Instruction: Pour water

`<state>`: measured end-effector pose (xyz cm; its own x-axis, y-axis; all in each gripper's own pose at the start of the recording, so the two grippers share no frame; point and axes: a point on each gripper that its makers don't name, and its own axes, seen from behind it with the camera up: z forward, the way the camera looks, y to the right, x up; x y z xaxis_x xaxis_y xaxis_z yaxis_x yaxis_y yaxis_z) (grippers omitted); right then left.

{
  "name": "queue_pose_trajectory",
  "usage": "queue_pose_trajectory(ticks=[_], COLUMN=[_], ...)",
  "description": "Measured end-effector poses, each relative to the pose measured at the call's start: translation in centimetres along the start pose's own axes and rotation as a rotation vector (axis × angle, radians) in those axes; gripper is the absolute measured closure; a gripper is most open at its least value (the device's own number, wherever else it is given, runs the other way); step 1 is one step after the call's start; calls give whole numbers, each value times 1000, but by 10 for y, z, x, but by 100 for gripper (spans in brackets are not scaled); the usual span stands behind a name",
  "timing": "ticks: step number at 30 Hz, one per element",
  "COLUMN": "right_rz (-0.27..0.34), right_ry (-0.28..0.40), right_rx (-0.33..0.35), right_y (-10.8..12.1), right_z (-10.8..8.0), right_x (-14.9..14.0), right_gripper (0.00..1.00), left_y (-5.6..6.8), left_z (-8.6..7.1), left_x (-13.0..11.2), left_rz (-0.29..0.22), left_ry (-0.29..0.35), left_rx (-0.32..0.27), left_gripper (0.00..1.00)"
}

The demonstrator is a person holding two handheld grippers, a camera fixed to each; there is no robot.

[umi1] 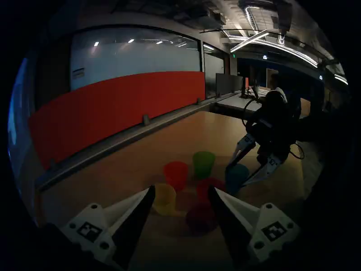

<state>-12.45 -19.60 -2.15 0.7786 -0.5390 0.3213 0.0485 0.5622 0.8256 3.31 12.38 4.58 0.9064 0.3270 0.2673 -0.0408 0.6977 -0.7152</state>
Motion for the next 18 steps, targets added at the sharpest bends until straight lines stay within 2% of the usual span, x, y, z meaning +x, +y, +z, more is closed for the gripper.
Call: queue_pose_trajectory(ticks=[7, 18], right_rz=[12, 27], right_ry=[44, 167], right_rx=[-13, -53], right_y=[1, 14], right_z=[-16, -56], right_x=[14, 60], right_gripper=[5, 6], left_y=[3, 8], left_z=[3, 8], left_x=[2, 8], left_rz=[1, 7], left_ry=[0, 1], left_rx=[-4, -16], left_gripper=[14, 14])
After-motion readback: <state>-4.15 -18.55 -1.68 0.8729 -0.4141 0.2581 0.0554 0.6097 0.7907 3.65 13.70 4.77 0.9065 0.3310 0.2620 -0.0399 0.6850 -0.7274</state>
